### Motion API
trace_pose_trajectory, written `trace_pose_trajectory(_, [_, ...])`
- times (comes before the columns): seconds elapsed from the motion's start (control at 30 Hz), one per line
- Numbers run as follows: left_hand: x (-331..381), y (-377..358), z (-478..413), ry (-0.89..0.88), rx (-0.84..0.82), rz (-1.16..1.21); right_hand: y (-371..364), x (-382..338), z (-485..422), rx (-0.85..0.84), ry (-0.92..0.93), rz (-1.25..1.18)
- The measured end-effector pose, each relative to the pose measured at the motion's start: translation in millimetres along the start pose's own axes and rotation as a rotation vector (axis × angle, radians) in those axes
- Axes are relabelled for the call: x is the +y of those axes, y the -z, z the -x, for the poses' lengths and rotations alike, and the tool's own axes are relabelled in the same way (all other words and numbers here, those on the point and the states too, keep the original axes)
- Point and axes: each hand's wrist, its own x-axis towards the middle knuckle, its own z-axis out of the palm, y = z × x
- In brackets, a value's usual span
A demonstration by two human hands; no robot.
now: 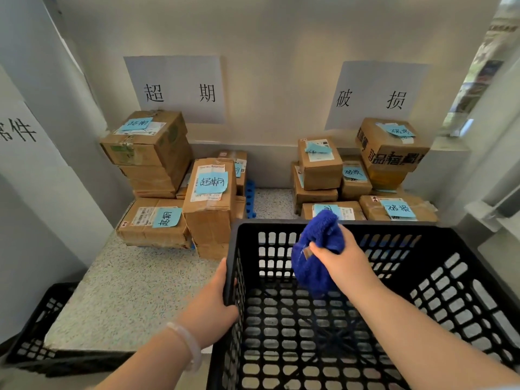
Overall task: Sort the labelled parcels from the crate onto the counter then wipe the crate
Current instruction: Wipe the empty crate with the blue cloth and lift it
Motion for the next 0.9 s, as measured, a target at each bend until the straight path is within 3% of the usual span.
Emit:
trace_pose_trajectory(0.17, [1, -20, -8, 0.049, 0.098, -0.036, -5, -10, -24, -0.005, 0.030, 0.048])
trace_pose_trajectory(0.3, [8, -20, -17, -0.038, 0.179, -0.052, -12, -16, -38, -0.002, 0.100, 0.107])
trace_pose_trajectory(0.43, [15, -21, -24, -0.058, 0.168, -0.226, -32, -26, -46, 0.010, 0.204, 0.173])
trace_pose_trajectory(0.5, [15, -23, -23, -0.053, 0.160, -0.292, -48, -30, -49, 0.005, 0.305, 0.359])
trace_pose_trajectory(0.6, [16, -23, -22, -0.047, 0.169, -0.342, -72, -32, -58, -0.024, 0.430, 0.892])
trace_pose_trajectory(0.67, [16, -24, -23, -0.040, 0.175, -0.345, -84, -26, -65, -0.098, 0.462, 1.095])
trace_pose_trajectory(0.9, [21, -25, -19, -0.015, 0.194, -0.358, -49, -15, -87, -0.203, 0.631, 1.189])
